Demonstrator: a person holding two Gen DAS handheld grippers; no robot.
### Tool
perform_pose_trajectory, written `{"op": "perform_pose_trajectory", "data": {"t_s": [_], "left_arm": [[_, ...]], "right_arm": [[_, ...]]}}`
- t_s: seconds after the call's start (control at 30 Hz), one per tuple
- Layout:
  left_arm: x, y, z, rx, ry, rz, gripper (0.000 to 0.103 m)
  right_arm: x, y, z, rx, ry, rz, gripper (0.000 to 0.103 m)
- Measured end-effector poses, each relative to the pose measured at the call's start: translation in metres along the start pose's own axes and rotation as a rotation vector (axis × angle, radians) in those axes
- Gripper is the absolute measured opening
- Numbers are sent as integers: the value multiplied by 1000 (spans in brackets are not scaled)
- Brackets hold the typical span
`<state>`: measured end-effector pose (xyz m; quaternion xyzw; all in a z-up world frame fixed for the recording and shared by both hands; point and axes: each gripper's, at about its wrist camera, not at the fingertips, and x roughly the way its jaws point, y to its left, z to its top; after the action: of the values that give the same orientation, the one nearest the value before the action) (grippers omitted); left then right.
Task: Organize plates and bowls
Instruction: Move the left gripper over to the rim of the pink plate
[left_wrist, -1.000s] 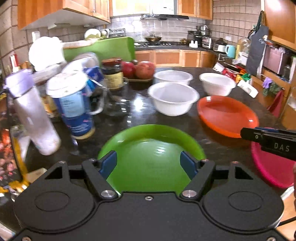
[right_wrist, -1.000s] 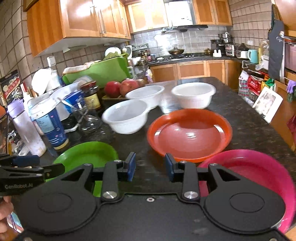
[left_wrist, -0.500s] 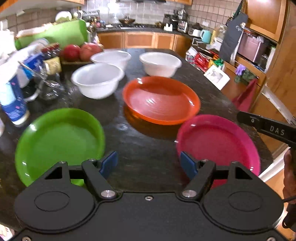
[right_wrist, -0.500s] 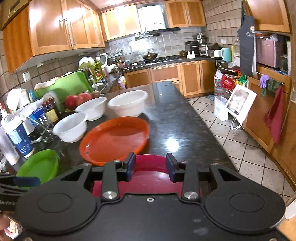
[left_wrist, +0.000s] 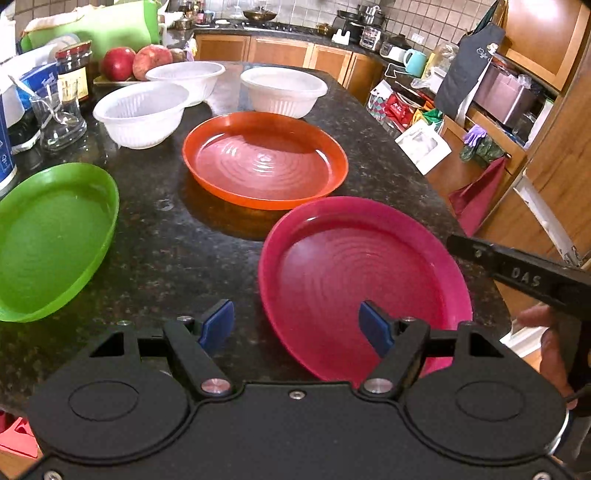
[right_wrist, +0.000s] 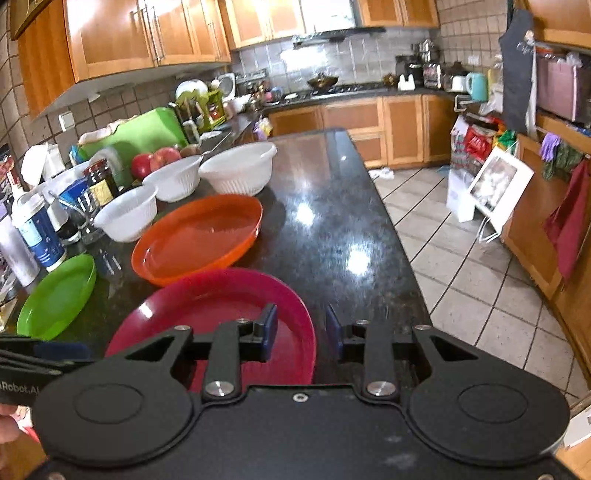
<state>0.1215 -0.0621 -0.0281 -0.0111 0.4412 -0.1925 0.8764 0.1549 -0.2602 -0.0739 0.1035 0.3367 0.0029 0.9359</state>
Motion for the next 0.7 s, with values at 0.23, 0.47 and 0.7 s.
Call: {"op": "perform_pose_trajectory", "data": {"t_s": [0.23,0.47,0.7], "left_arm": [[9,-11,1,-9,18,30,67],[13,-10,0,-30,32,69,64],[19,-16,-1,-30,40,108,67]], "right_arm": [[4,-8,-4,0,-5,6,32],[10,-10,-6,-9,9,11,32],[14,-11,-9,-25,0,7,32]]}}
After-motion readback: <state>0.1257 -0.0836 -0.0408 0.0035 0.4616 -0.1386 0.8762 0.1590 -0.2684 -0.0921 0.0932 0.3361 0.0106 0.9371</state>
